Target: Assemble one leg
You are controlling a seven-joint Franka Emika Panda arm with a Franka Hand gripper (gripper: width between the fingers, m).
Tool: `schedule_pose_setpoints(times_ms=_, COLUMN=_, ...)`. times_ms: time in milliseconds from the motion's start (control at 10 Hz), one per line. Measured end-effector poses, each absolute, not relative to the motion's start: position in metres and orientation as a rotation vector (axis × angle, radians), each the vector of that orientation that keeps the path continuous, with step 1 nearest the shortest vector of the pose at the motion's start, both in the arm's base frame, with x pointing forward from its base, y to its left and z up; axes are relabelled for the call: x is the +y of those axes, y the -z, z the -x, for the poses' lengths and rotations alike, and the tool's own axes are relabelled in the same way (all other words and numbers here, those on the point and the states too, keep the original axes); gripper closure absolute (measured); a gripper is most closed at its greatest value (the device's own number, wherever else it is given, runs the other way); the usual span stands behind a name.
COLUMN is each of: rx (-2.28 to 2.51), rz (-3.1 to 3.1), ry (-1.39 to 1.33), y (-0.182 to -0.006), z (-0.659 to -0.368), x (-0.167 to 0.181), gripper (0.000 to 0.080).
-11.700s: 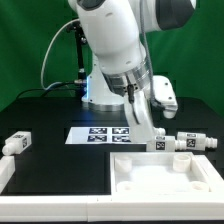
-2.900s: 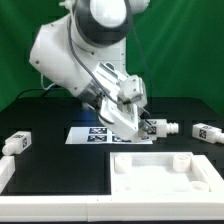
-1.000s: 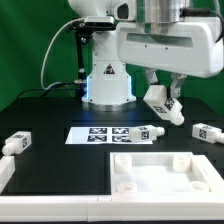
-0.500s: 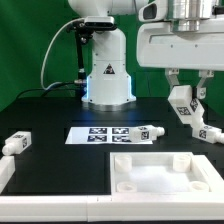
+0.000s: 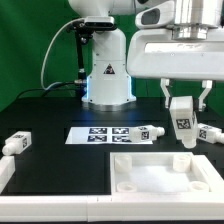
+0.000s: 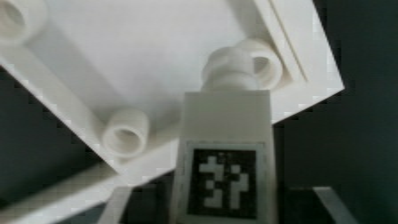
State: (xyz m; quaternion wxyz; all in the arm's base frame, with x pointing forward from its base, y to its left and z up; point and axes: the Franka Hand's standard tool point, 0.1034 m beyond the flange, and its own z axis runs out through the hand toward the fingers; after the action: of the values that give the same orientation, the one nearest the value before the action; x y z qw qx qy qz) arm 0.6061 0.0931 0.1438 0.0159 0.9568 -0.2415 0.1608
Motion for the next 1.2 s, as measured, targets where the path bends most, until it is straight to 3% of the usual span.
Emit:
schedule_pose_setpoints(times_ms=100, rx=-0.826, rz=-3.033, ry=-0.664, y=-0.139, z=-0.603, x=0.105, gripper=0.0505)
schedule_pose_setpoints(times_ms=400, rx=-0.851, rz=-3.078, ry=-0.797, y=-0.13, z=-0.594, x=0.14, gripper=0.0505)
schedule_pose_setpoints(times_ms=500, rx=-0.721, rz=-3.081, ry=-0.844, y=-0.117, z=-0.586, x=0.143, gripper=0.0505)
schedule_pose_setpoints(times_ms=700, rx=-0.51, rz=-2.994, ry=-0.945, y=-0.115, z=-0.589, x=0.113, gripper=0.0505)
schedule_pose_setpoints(times_ms=1000, rx=-0.303, rz=-2.852, ry=-1.078, y=-0.11, z=-0.595, x=0.101, gripper=0.0505)
schedule_pose_setpoints(times_ms=1200, rx=-0.35, rz=-2.825, ry=-1.018, y=-0.091, z=-0.584, x=0.098, gripper=0.0505)
